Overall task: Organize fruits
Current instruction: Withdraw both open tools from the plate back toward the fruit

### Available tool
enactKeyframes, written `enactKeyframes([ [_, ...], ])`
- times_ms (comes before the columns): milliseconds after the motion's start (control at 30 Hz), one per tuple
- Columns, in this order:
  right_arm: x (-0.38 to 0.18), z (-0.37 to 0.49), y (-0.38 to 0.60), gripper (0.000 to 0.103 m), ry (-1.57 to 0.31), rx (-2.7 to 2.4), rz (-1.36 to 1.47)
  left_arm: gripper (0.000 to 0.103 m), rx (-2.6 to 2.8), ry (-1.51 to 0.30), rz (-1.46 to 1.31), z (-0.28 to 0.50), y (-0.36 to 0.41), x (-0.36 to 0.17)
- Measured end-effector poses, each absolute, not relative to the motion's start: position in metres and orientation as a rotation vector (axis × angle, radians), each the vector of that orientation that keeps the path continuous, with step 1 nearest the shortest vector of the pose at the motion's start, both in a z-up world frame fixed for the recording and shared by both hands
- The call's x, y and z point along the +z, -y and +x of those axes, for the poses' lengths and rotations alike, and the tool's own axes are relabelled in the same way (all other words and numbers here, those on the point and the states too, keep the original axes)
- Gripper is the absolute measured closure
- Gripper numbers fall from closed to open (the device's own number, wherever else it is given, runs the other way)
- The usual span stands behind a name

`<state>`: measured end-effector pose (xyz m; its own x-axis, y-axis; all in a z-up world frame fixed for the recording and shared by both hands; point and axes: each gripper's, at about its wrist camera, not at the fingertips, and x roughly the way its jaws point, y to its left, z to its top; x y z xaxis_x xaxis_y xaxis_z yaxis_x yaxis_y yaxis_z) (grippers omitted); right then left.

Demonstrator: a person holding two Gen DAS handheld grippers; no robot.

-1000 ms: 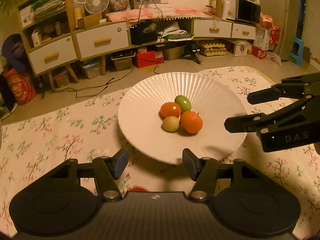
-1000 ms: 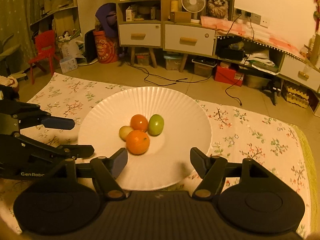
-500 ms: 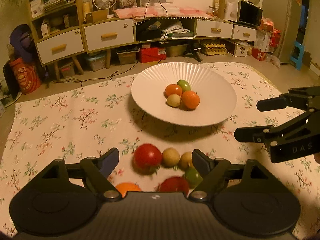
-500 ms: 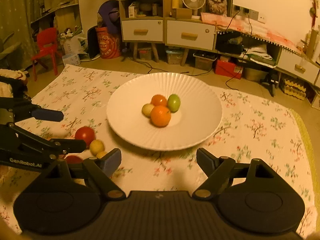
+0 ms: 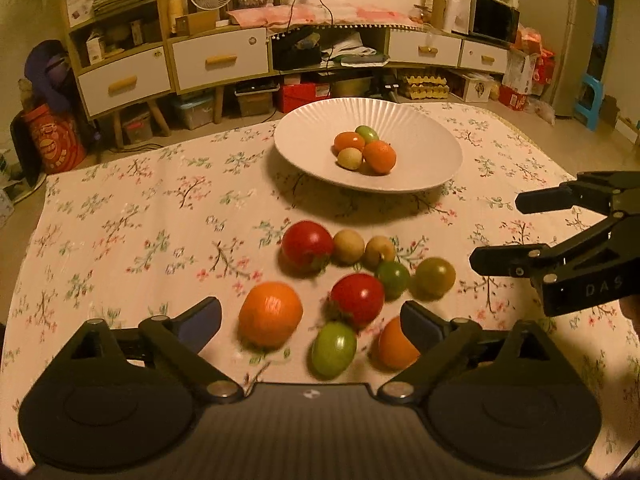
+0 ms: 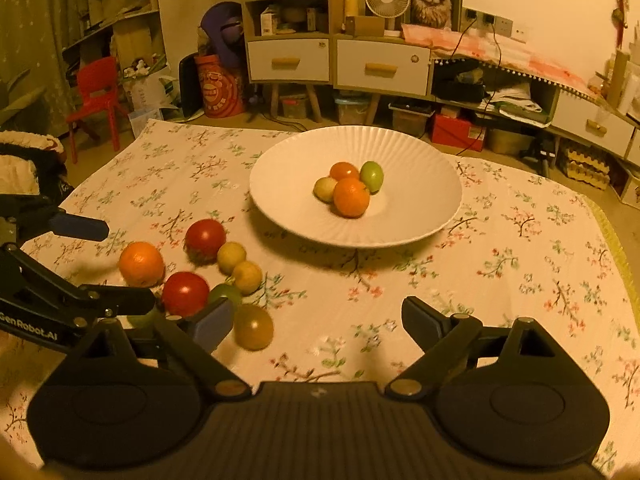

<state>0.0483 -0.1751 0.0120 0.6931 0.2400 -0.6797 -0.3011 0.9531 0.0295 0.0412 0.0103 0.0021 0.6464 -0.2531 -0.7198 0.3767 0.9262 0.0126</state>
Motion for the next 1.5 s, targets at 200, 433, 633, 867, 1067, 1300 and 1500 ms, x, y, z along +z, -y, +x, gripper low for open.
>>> enactKeyframes([
  [200,0.009,0.037,0.171,0.012,-0.745,0.324,-0.090,0.000,-0.366,-0.791,0.173,0.030,-0.021,-0.004],
  [433,0.002,0.024,0.164,0.010,-0.743,0.328,-0.125,0.000,-0.367,-0.793,0.140,0.020,-0.031,-0.007],
  [633,-0.007,0.015,0.151,0.010,-0.765,0.378,-0.150,0.000,-0.361,-0.792,0.128,0.014,-0.041,-0.015],
  [867,-0.019,0.003,0.136,0.009,-0.788,0.433,-0.196,0.000,-0.339,-0.823,0.155,0.013,-0.047,-0.032],
  [1067,-0.025,0.000,0.133,0.009,-0.791,0.451,-0.209,0.000,-0.336,-0.847,0.166,0.013,-0.047,-0.042],
  [1300,-0.027,0.001,0.132,0.018,-0.759,0.481,-0.205,0.000,-0.360,-0.818,0.159,0.011,-0.044,-0.044],
  [1500,-0.025,0.001,0.131,0.043,-0.739,0.511,-0.207,0.000,-0.365,-0.816,0.154,0.013,-0.041,-0.044],
])
